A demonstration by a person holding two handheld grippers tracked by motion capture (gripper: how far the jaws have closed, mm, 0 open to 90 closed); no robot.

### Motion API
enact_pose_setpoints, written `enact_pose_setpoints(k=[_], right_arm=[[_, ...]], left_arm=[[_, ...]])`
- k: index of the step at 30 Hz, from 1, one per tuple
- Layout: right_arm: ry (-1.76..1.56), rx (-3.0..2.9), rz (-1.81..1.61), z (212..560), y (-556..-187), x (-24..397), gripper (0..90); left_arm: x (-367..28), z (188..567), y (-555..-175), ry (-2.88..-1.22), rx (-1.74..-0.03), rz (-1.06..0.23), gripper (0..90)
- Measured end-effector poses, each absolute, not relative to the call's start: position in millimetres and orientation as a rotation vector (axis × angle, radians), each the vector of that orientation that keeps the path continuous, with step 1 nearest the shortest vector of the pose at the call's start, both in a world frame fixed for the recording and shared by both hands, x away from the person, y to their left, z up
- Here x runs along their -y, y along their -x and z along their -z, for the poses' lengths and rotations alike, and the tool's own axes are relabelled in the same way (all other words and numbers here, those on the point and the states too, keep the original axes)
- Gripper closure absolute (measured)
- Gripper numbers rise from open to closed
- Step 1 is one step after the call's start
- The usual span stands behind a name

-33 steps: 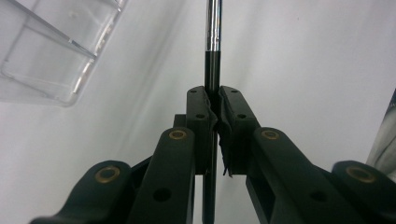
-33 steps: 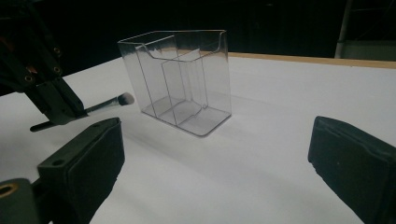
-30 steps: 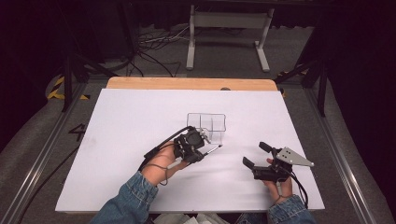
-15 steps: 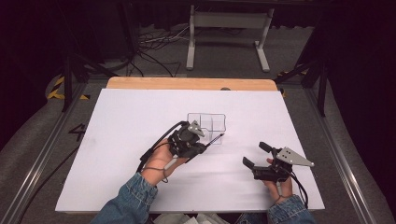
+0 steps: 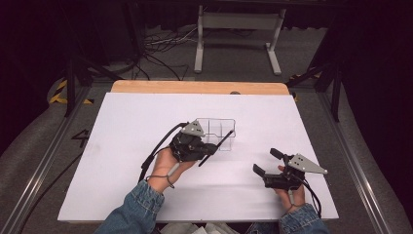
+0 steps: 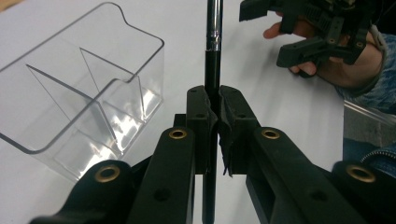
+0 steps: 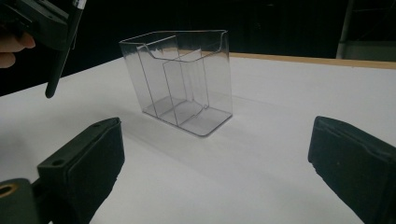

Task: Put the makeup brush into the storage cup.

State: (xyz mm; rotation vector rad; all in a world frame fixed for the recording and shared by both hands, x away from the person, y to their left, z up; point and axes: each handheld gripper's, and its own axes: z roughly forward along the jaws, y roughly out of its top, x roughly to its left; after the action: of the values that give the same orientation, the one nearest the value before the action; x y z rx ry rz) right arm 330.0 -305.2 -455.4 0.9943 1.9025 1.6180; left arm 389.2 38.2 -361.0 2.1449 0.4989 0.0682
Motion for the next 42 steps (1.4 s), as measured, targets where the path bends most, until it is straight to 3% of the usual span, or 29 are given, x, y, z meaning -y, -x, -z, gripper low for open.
enact_pose_setpoints(k=[26,42], right_arm=[[-0.995,-1.903,-1.621,455,-330,305,3.8],[-0.990,-1.907,-1.622,455,-330,305,3.8]], left_arm=[[-61,371,-394,-1.803,-0.477,-0.127,83.2],[-63,374,-398,-1.708,-0.459,-0.177,83.2]])
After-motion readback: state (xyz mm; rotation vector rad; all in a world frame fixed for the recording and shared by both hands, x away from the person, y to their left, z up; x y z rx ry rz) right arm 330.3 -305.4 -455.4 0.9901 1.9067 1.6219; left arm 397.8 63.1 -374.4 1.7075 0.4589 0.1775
